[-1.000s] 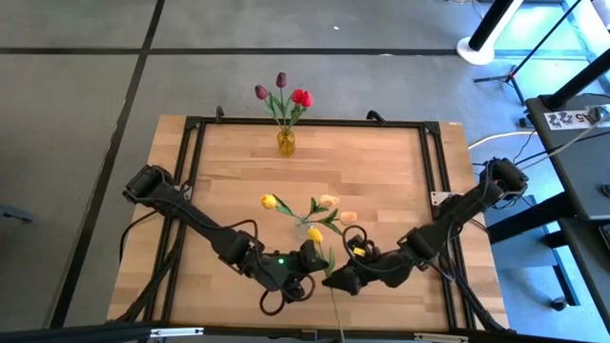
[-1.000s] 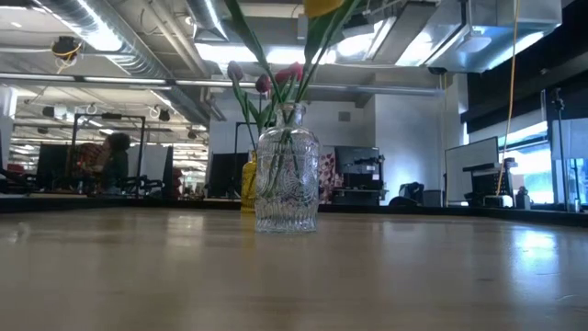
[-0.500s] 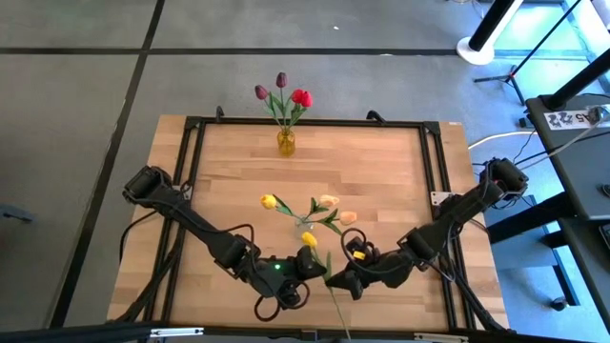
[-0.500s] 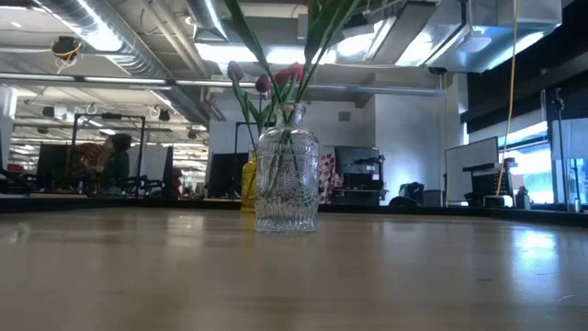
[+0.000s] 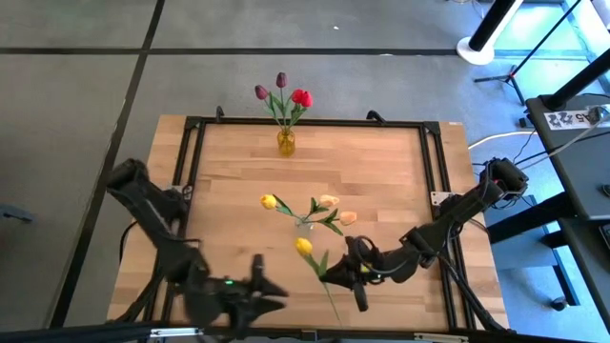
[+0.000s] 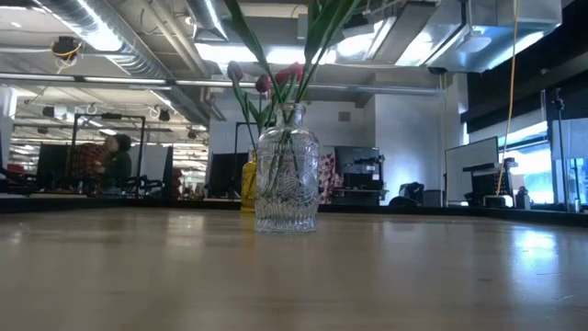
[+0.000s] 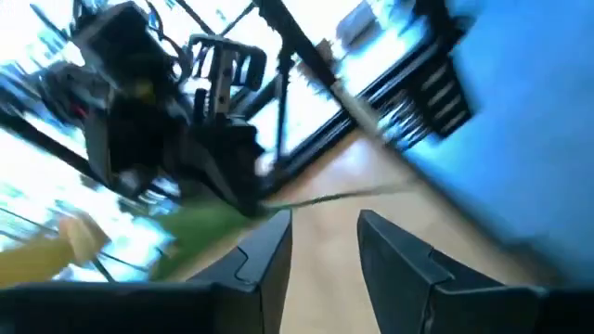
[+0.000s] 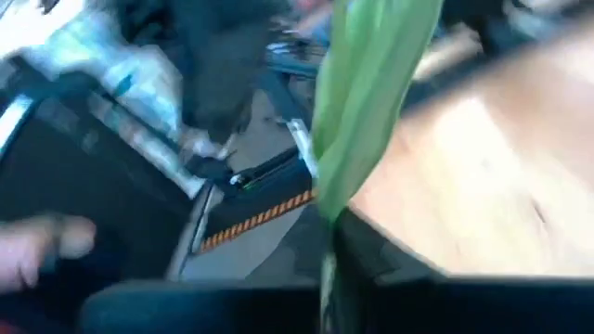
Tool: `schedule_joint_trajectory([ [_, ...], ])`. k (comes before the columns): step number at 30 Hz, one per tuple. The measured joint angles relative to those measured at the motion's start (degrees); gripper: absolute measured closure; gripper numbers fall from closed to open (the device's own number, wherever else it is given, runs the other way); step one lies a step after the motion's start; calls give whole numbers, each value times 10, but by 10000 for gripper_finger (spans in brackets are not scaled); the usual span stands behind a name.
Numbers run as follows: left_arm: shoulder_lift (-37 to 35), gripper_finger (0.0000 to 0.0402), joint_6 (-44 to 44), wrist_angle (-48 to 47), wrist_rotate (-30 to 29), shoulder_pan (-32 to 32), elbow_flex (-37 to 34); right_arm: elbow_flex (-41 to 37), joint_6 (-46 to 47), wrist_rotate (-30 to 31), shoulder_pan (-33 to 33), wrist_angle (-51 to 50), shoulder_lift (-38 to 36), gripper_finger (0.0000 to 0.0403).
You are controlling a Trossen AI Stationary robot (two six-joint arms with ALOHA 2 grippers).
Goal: Sort flowers into vase by color
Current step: Put the yellow flower into the transparent vase
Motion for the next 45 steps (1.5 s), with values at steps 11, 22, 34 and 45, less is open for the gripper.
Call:
schedule_joint_trajectory([
  [11,-53,304,-429,-126,-44,-105,-55,0,-529,59,7,224,25,399],
  [22,-52,326,-566,19,-45,-68,-201,0,-822,258,-6,522,123,401],
  [34,-52,355,-561,209,59,13,-320,0,-774,290,-60,466,132,402],
  [45,-100,369,-529,204,55,19,-322,0,-626,339,-76,367,131,392],
])
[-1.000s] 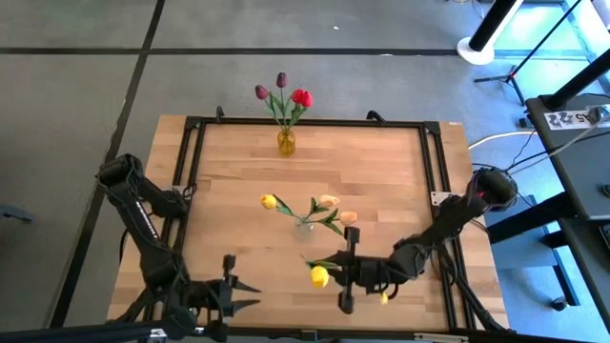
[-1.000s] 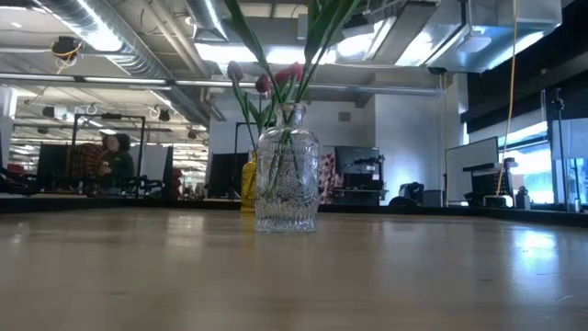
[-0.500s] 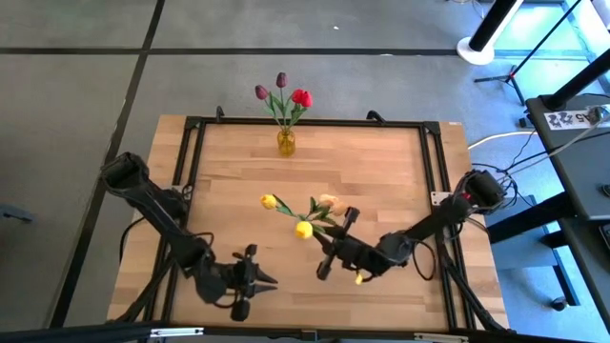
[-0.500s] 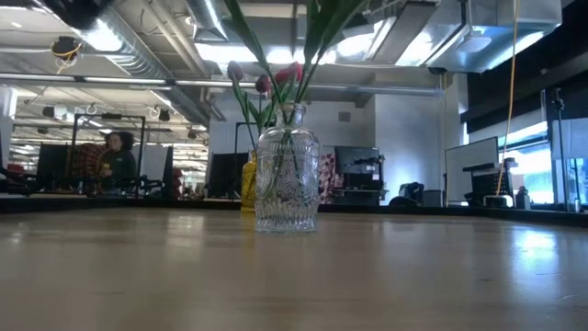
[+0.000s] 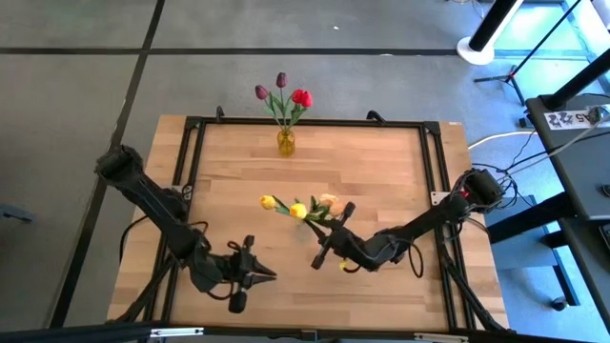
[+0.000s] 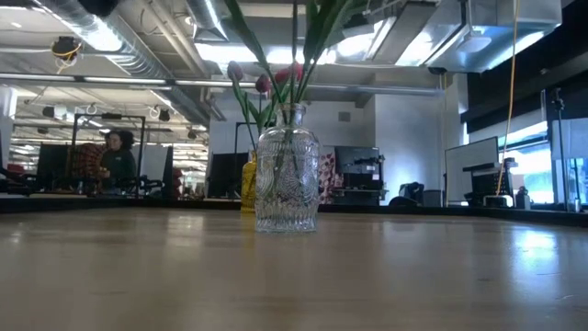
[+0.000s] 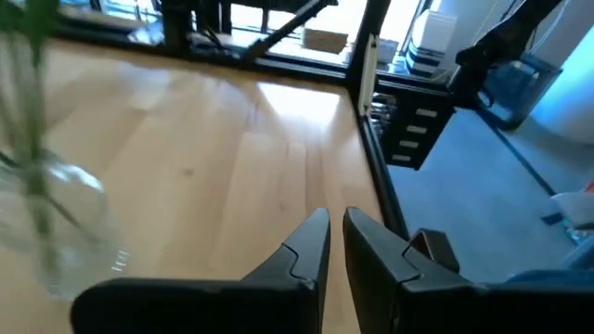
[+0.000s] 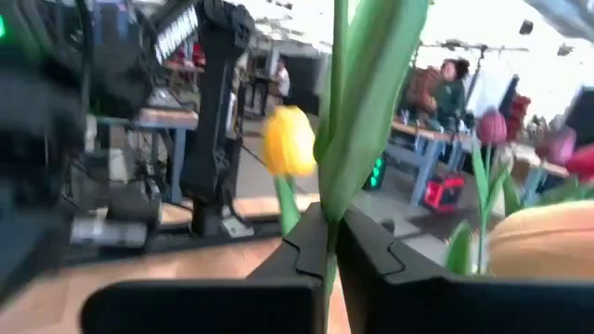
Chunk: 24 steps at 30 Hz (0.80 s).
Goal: Sort flowers into vase by color
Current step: Put the yellow flower into the transparent vase
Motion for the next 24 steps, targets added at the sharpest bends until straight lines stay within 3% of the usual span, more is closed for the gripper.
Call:
schedule_joint_trajectory([
  [5,-83,369,14,-76,-1,14,0,0,67,32,-4,-52,0,343],
  [11,-143,369,14,-157,15,55,0,21,67,47,-3,-68,0,251],
  [17,-164,369,14,-221,30,86,0,104,95,58,9,-234,-20,164],
  [24,-176,369,-18,-185,30,91,-73,172,187,-12,30,-413,-45,105],
])
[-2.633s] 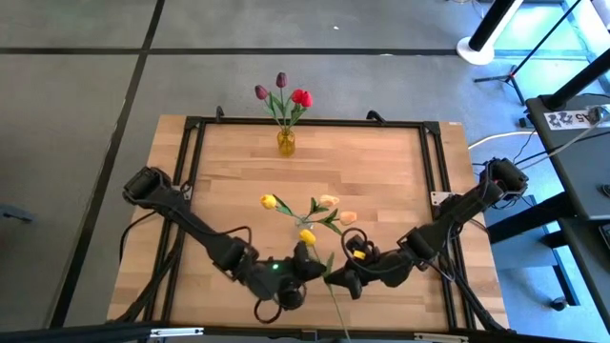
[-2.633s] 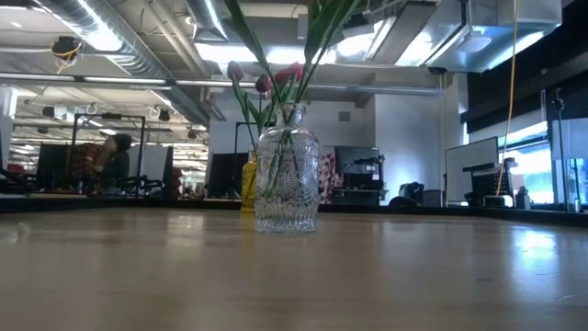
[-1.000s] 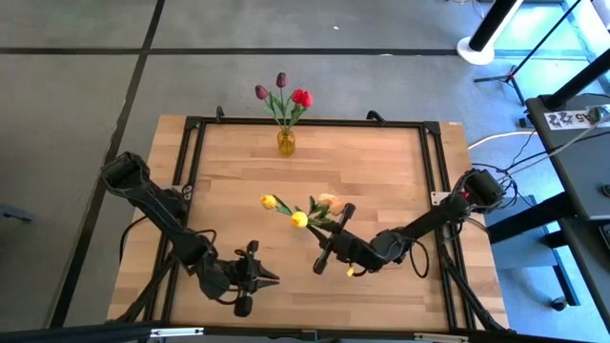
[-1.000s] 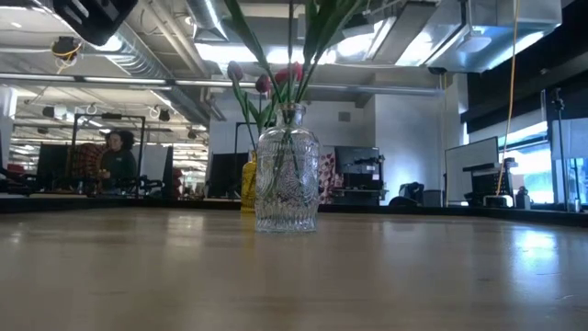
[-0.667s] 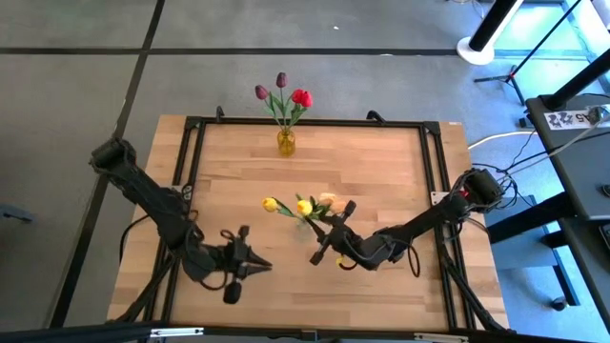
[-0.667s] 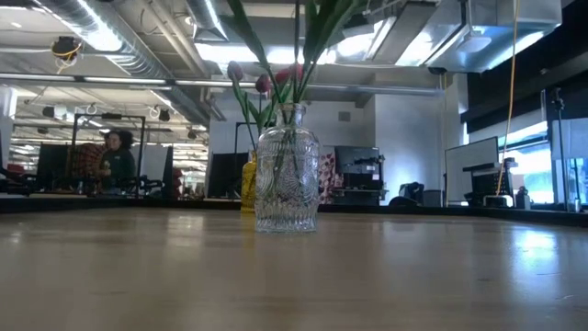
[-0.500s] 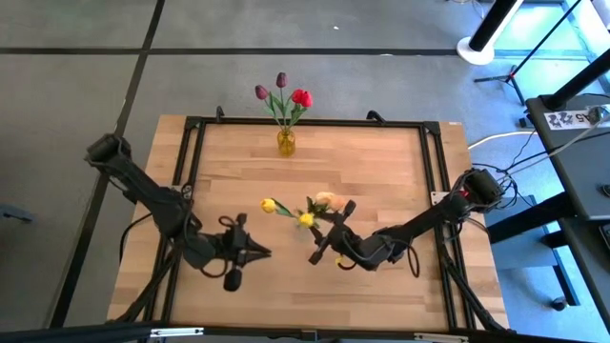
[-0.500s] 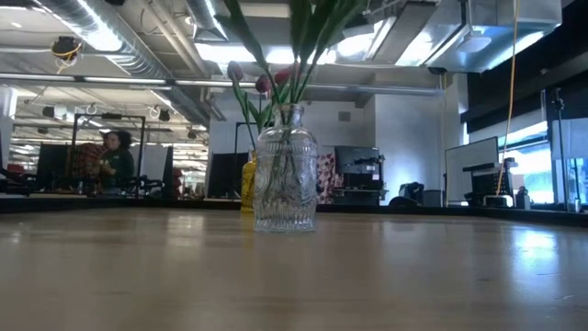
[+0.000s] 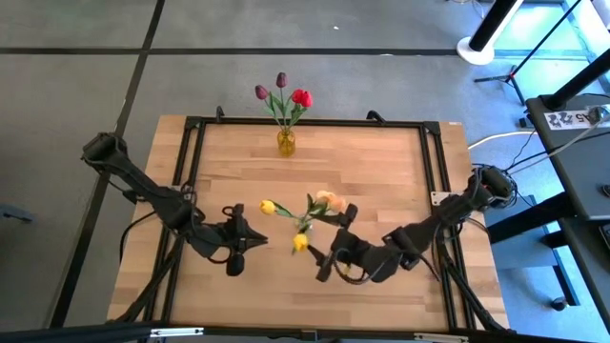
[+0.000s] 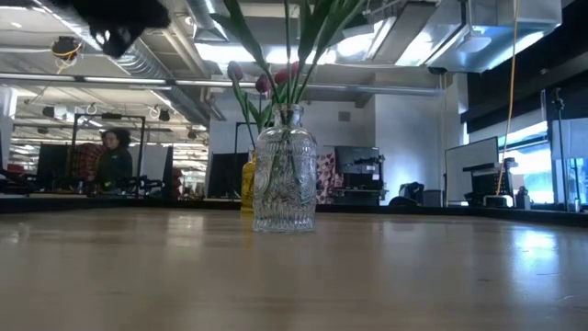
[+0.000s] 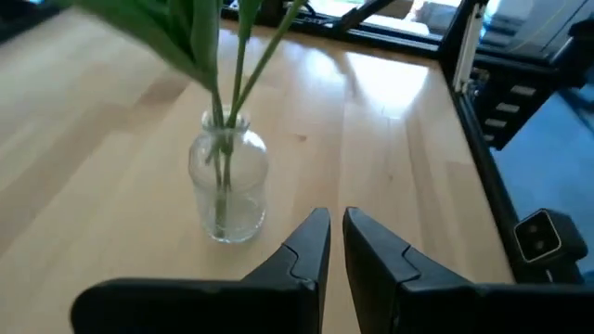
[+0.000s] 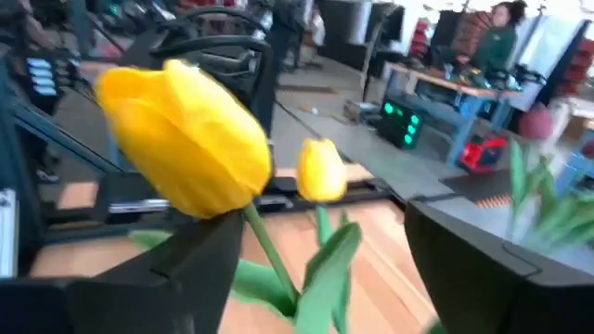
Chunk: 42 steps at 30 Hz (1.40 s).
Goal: Sort flowers into vase by color
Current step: Put the yellow flower into the transparent vase, then return to Home Position
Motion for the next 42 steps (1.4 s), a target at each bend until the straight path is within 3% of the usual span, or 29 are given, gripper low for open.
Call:
schedule_joint_trajectory([
  [4,0,370,-8,120,15,0,-62,1,82,19,-11,-114,1,100],
  [8,0,370,-3,207,17,-2,-101,1,199,2,-40,-212,4,100],
  [18,-13,370,-3,198,45,-3,-105,1,238,-160,-61,-256,-30,100],
  [26,-53,370,-33,99,84,57,-105,1,252,-276,-63,-284,-104,100],
  [30,-80,370,-11,50,113,96,-105,1,176,-346,-62,-287,-139,100],
  [34,-126,370,7,-12,146,157,-107,1,80,-353,-74,-262,-176,100],
  [39,-212,370,36,-18,179,228,-154,-13,-31,-368,-145,-252,-200,100],
  [42,-275,370,35,-18,178,247,-198,-55,-45,-378,-192,-207,-217,100],
])
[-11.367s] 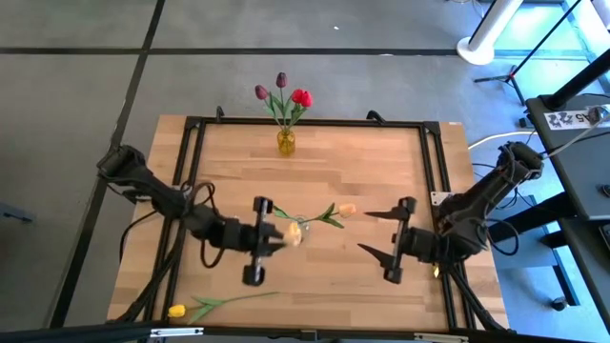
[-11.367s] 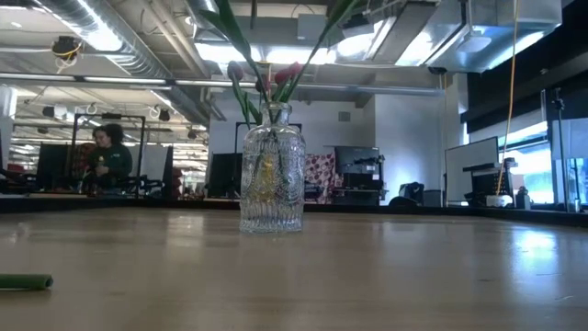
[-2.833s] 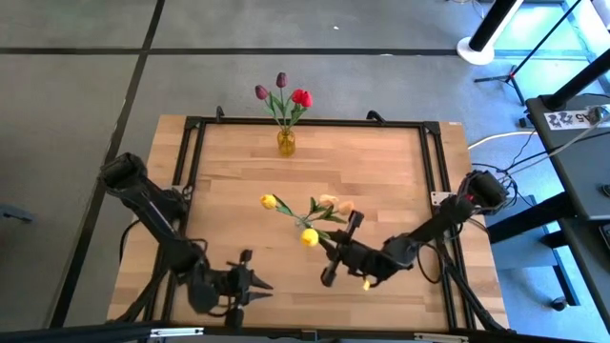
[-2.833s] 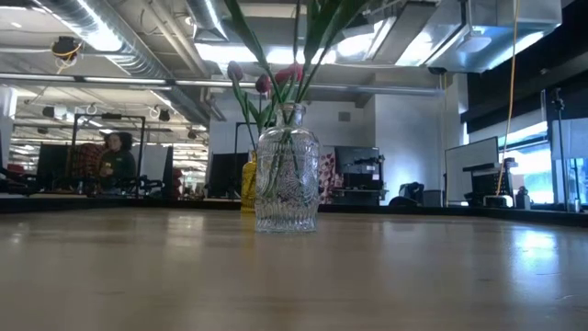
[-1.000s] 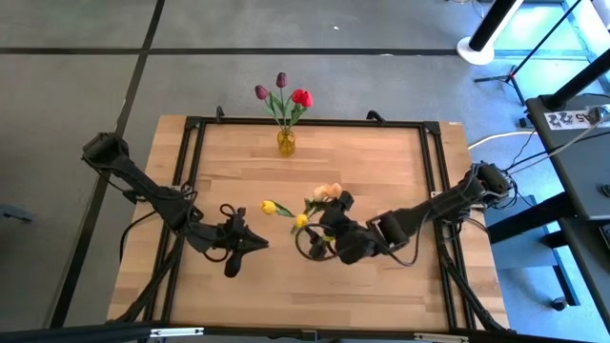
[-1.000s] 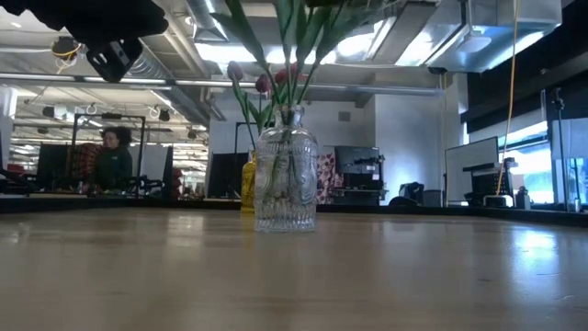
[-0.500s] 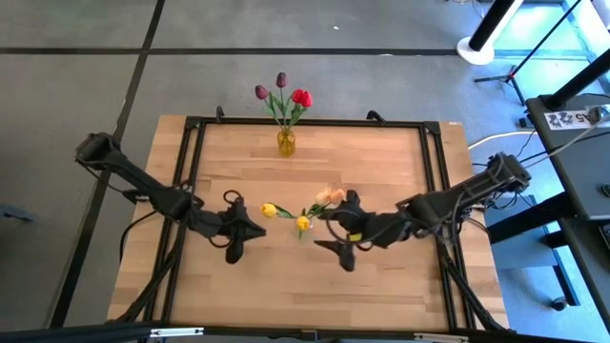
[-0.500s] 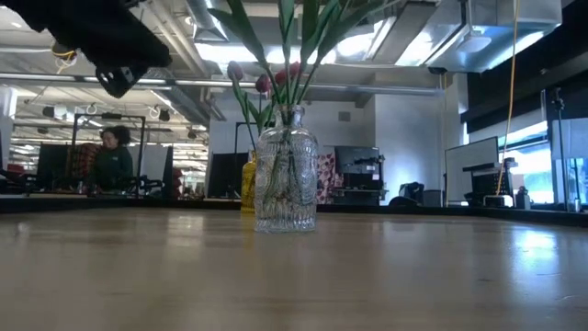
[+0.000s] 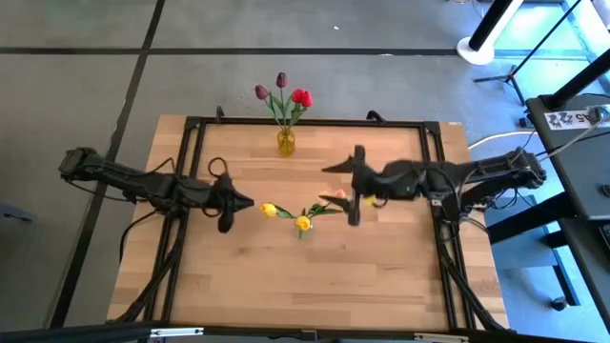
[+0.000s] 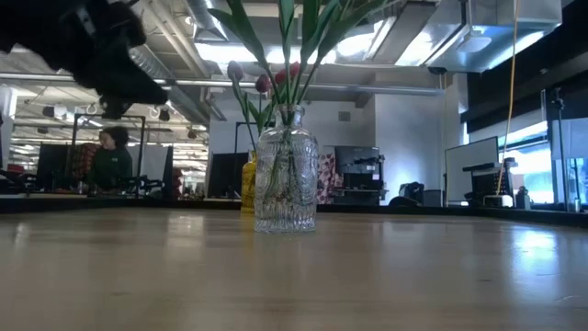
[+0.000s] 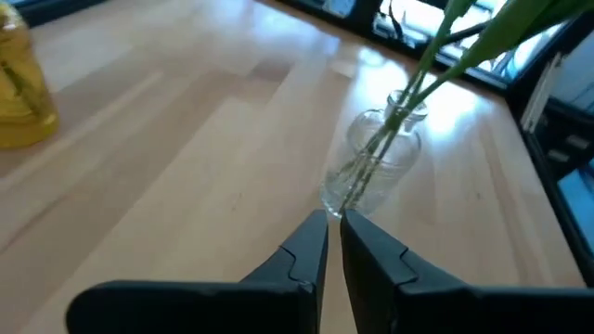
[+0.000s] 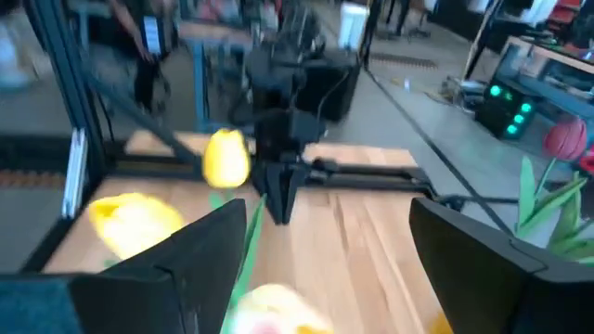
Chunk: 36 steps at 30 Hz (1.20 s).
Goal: Sort flowers into vase by color
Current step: Return to Home Position
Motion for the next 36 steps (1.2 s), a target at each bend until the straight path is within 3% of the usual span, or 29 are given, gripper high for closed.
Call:
schedule_joint_trajectory([
  [3,-67,370,-11,3,-2,-1,-40,-68,-4,-44,-30,96,-36,102],
  [7,-150,370,-8,7,-1,-8,-82,-174,-34,-52,-49,187,-117,124],
  [13,-265,370,37,29,0,-8,-106,-294,-25,-38,-61,203,-229,171],
  [15,-290,370,60,71,27,-8,-108,-314,-12,-46,-60,203,-261,184],
  [18,-313,370,93,119,73,-8,-117,-340,-4,-44,-61,202,-300,197],
  [25,-335,370,92,170,72,1,-179,-412,34,-46,-61,218,-363,203],
  [36,-340,370,118,181,67,28,-193,-385,46,-46,-61,241,-365,203],
])
